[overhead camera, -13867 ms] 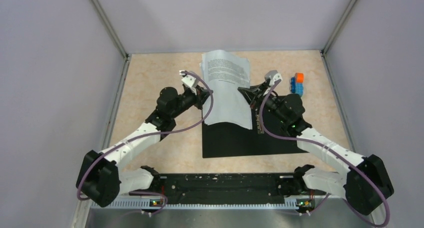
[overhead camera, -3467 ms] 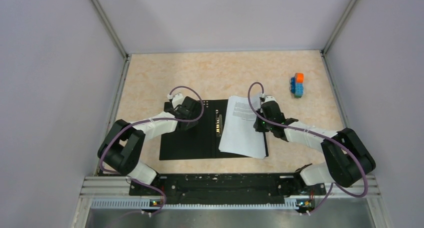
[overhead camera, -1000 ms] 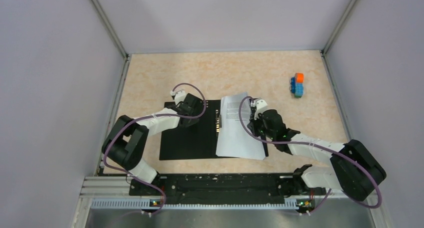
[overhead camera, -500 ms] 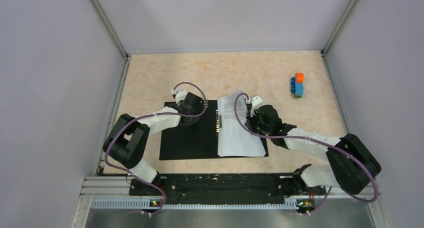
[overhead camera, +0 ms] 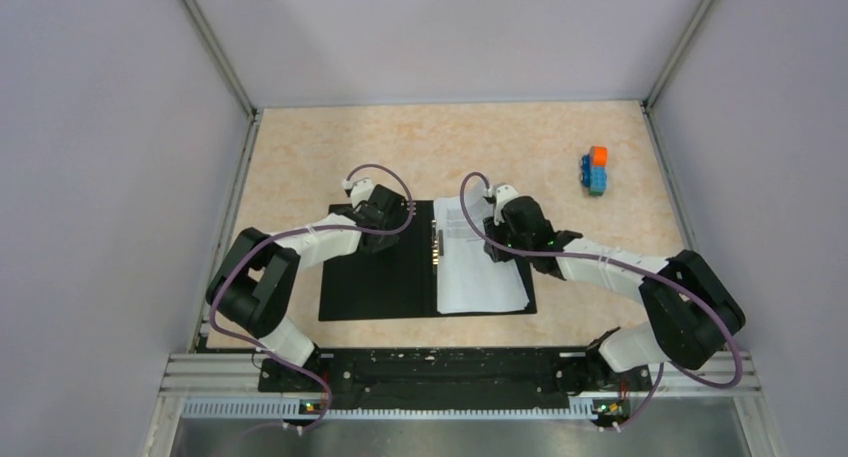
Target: Put the files into the folder
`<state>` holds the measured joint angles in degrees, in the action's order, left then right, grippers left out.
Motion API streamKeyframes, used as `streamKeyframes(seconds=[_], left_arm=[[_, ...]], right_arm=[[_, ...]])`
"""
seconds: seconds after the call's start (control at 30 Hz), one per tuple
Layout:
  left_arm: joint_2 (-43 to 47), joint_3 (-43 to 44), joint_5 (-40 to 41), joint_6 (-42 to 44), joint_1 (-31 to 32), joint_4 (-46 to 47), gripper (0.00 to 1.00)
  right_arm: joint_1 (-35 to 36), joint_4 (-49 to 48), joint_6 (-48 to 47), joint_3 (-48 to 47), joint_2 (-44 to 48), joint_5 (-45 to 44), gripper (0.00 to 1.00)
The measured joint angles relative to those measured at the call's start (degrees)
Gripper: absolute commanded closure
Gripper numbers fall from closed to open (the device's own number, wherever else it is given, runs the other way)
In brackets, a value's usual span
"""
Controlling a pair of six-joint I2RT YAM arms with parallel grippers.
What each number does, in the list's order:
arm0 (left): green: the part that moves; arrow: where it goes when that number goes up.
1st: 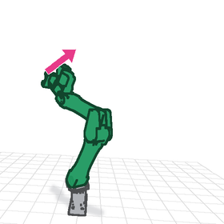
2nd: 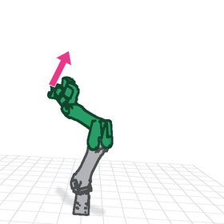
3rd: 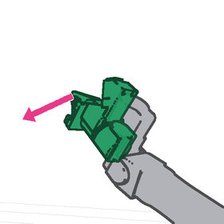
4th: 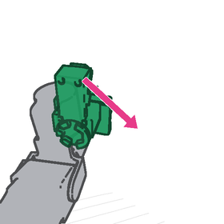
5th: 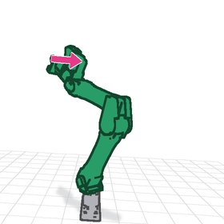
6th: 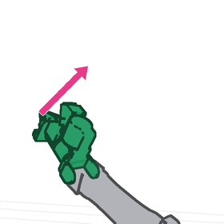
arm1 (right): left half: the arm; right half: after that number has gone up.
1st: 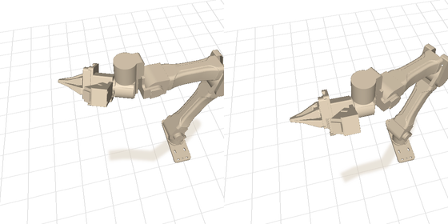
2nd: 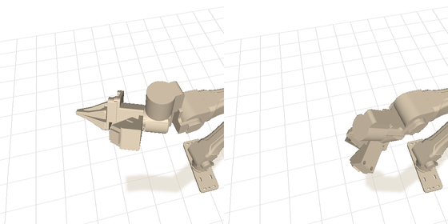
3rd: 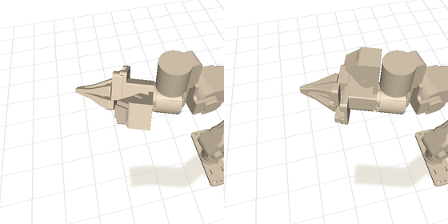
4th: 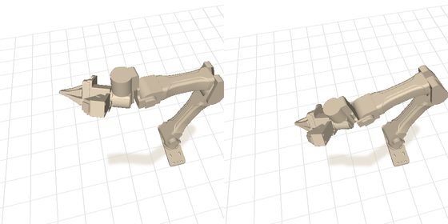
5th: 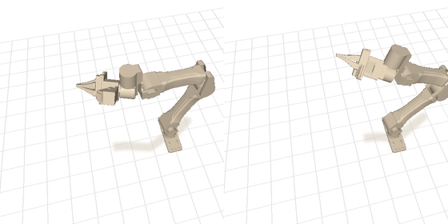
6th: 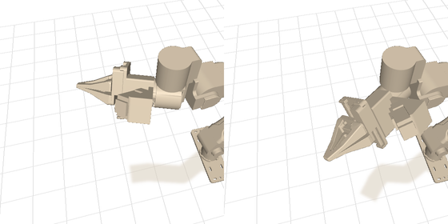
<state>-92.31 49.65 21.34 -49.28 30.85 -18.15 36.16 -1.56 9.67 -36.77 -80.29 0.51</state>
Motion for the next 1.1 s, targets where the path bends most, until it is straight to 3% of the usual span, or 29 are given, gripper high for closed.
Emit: streamKeyframes(seconds=[0.2, 0.4, 1.1], left_arm=[[0.00, 0.00, -0.04, 0.15, -0.02, 0.00, 0.64], [0.00, 0.07, -0.07, 0.17, -0.04, -0.07, 0.65], [0.00, 0.09, -0.11, 0.20, -0.09, -0.11, 0.65]], right_arm=[[-1.29, 3.89, 1.88, -1.62, -0.13, -0.96, 0.53], [-3.63, 6.80, 3.98, -2.51, -0.13, -1.51, 0.44], [-12.63, 9.68, 8.52, -2.78, -2.89, -0.96, 0.41]])
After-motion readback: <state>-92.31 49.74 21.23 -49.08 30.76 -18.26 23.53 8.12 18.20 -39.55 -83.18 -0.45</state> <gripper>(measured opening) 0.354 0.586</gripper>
